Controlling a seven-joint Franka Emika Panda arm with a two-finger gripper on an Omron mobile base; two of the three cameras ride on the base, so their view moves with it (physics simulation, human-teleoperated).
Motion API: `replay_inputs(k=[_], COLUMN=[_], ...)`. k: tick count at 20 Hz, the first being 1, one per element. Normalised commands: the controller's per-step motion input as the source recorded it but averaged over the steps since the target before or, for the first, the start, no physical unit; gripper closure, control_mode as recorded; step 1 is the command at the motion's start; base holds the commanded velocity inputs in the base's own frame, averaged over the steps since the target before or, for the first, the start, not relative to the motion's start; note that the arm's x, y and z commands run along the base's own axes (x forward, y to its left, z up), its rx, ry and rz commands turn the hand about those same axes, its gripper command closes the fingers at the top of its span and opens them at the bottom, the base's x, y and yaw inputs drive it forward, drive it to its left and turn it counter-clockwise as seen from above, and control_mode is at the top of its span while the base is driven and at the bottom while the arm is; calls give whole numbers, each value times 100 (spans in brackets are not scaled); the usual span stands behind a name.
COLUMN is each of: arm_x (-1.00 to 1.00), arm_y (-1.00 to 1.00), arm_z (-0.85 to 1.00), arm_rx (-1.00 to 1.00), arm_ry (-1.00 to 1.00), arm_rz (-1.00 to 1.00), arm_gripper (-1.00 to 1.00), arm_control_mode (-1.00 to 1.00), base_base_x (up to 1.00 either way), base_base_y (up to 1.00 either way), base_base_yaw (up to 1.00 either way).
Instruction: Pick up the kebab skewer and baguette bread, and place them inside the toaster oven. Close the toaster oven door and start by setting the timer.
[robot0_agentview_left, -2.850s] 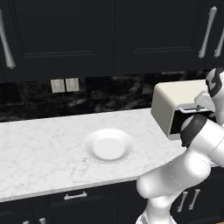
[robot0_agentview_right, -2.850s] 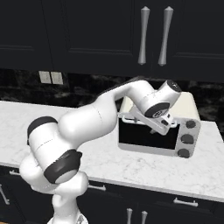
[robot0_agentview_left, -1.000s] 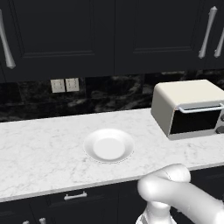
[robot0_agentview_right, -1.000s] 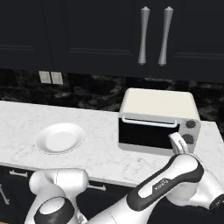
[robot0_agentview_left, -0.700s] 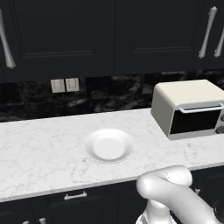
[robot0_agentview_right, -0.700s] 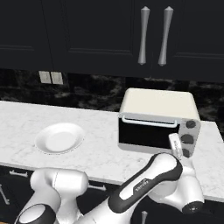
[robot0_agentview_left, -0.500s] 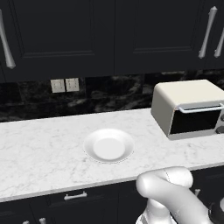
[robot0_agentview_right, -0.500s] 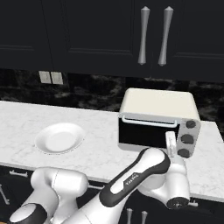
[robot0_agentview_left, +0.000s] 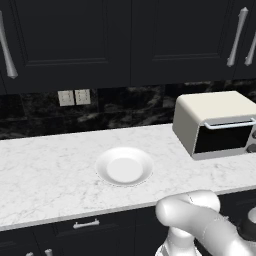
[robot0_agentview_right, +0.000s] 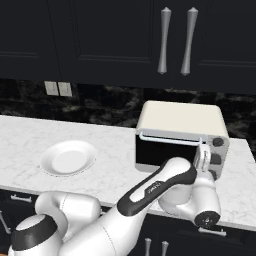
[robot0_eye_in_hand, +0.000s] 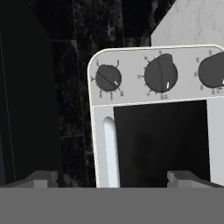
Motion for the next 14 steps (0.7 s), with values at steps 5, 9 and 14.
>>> replay_inputs(k=[5,9,14], arm_x=[3,4,9], arm_y=[-14,0,0], arm_z=[-3,-23,-28], arm_rx=[19,7,2], arm_ry=[0,0,0], arm_rz=[10,1,0], arm_gripper=[-100,-100,-100], arm_control_mode=[-100,-100,-100], base_base_x=[0,0,0], base_base_y=[0,0,0], base_base_yaw=[0,0,0])
